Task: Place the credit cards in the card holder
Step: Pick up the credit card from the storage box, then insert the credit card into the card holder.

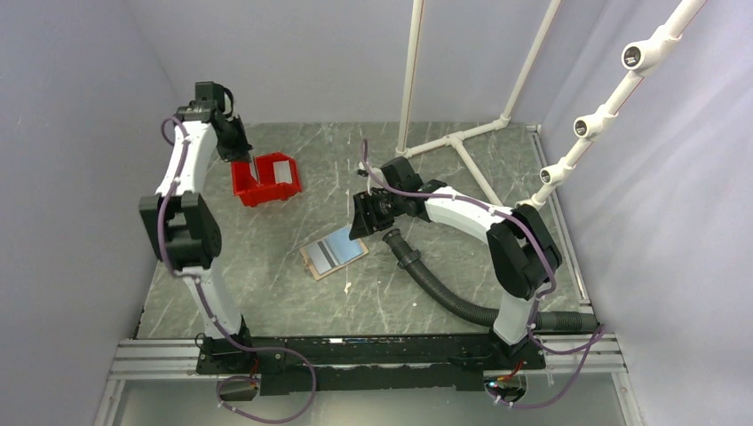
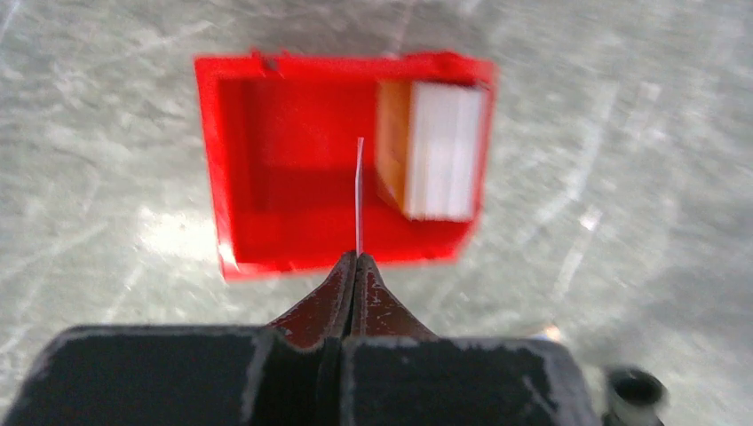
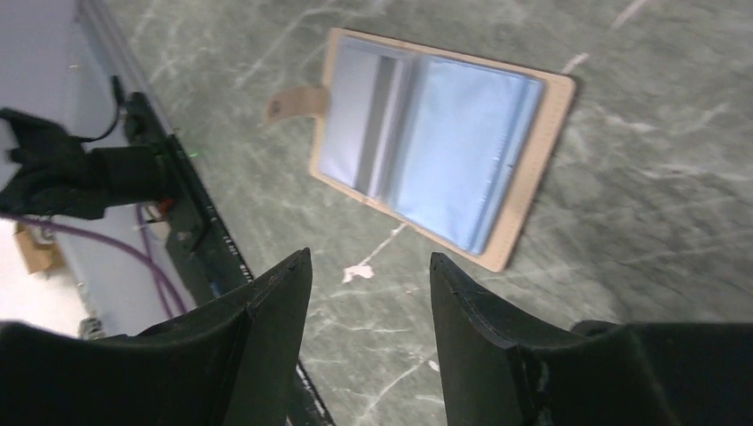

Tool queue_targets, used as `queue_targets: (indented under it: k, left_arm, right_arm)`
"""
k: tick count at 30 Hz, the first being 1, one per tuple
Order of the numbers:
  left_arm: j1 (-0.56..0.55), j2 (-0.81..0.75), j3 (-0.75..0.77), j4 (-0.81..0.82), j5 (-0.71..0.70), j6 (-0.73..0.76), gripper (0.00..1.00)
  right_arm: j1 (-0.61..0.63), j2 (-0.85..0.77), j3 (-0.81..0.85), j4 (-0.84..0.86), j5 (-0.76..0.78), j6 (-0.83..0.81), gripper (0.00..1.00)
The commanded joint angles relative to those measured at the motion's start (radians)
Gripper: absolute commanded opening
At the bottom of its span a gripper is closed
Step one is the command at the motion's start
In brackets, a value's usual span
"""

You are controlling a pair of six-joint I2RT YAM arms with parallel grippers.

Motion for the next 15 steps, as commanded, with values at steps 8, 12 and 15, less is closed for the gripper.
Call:
queue_targets:
  k: [8,12,15]
  left_arm:
    - [-0.208,-0.624,-0.727,0.278,0.504,-0.384,0.0]
    - [-0.268,-0.727,-1.06,0.61,0.588,-0.545,0.0]
    - [-0.302,-0.715,-1.172,0.766,0.617,-0.588,0.0]
  right_arm:
    - [0.035,0.109,0.075,-0.002,-0.027,-0.004,0.46]
    - [0.036,0.162,0.087,0.012,-0.035,0.012,0.28]
    - [0.034,0.193,0.1,0.0,-0.014,0.002,0.15]
